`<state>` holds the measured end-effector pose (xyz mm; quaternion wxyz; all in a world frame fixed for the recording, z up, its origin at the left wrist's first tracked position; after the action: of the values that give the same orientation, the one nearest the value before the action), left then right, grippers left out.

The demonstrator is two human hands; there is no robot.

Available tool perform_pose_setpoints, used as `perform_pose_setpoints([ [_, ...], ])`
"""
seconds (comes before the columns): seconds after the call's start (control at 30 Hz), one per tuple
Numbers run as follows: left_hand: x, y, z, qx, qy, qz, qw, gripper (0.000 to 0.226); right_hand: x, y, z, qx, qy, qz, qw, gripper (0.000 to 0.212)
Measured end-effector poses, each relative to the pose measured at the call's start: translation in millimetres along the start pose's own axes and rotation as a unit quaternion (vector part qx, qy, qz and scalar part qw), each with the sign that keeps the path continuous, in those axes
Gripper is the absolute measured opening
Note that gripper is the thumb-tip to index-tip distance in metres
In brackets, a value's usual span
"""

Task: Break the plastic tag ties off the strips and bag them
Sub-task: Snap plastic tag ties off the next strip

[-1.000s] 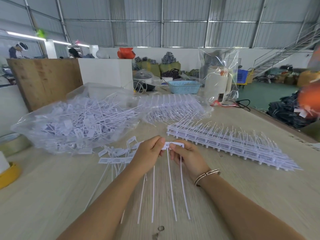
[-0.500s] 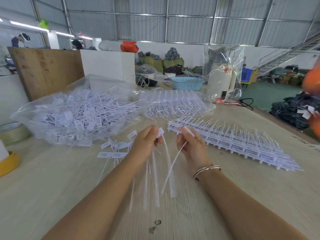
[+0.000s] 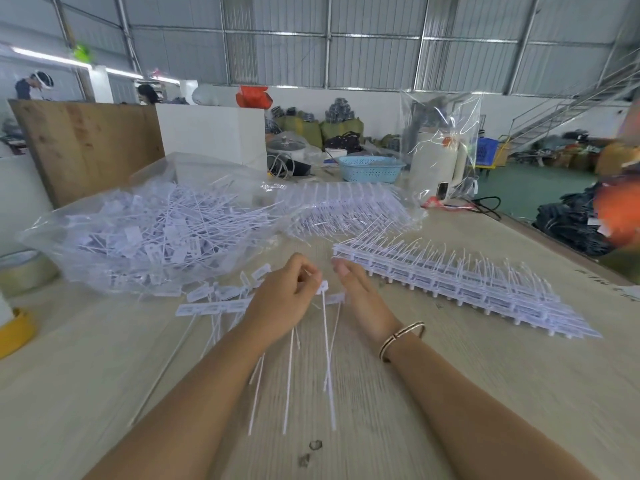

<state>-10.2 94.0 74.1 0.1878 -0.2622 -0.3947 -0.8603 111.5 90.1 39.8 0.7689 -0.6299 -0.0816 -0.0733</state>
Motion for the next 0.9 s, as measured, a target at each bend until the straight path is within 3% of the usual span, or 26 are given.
perform_pose_setpoints([
  [0.17, -9, 6, 1, -0.016, -0.015, 0.008, 1.0, 0.011, -5, -3, -2, 0.018, -0.005, -0.058, 0.998, 0.023],
  [0.37, 6, -3, 3, -0.015, -0.017, 0.143, 0.989, 0.035, 12, -8, -3, 0.042, 0.033, 0.017, 0.998, 0.02],
  [0.57, -10, -5, 1, -0.006, -0.056, 0.093, 0.994, 0.036, -5, -7, -4, 0.029, -0.042, 0.042, 0.998, 0.024],
  [0.67, -15, -11, 0, 0.02, -0.077, 0.024, 0.997, 0.039, -3, -8, -5, 0.037, -0.038, 0.049, 0.997, 0.021],
  [0.9, -8, -8, 5, 0.053, -0.029, -0.098, 0.993, 0.041, 4, -18, -5, 0.086, 0.01, 0.053, 0.995, 0.015],
])
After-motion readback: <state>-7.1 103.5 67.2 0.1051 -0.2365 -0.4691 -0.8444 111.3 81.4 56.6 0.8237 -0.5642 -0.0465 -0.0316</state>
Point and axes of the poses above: each hand's wrist, its own z-axis towards the middle knuckle, its own x-axis out of the back of the hand, y = z × x, the point moved 10 cm from there along z, towards the middle knuckle, and after that the axes turned 3 degrees about -x, right-handed, at the moved point
